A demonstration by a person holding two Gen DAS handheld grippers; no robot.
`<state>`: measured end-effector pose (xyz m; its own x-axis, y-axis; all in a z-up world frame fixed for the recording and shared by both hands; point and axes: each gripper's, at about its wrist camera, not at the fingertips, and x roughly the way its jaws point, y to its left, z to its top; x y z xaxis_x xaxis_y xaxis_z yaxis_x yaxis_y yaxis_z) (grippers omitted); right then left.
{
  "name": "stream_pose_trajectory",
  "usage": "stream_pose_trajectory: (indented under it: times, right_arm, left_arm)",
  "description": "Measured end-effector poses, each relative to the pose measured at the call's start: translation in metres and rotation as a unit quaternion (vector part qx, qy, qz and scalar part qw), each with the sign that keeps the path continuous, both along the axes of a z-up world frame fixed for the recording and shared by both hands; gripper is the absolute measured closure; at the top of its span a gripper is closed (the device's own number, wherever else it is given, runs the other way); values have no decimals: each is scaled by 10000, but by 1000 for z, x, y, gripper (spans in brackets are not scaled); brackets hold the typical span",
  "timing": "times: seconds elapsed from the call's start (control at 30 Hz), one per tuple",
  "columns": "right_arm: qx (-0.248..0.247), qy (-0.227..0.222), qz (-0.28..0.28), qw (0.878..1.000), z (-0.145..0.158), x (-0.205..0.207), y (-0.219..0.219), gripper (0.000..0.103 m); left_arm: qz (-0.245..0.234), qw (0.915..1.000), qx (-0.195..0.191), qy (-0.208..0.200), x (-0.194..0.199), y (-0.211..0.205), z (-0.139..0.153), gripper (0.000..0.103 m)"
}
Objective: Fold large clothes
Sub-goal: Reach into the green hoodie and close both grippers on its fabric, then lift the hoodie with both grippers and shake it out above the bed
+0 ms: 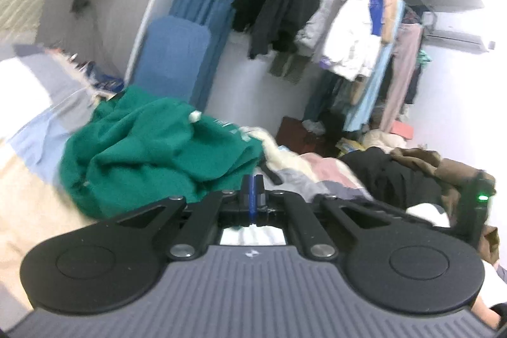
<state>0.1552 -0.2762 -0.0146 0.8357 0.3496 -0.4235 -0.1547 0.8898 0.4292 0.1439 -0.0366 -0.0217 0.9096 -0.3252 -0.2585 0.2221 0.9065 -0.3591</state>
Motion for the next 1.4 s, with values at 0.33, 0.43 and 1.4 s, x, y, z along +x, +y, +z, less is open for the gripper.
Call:
stream_pose_trajectory:
  times: [0.33,0.43,1.4]
  right_arm:
    - [857,730,837,9901,-21,19,21,10]
    - [792,960,1162,9854,-30,44,45,30]
    - [870,-139,2378,9673,43,22,50,90]
  left_arm:
    - [703,9954,-92,639,48,62,-35,79]
    - [1050,9915,211,735,73,78,-46,54]
    - [-264,9834,-1539,927,51,110,21,95]
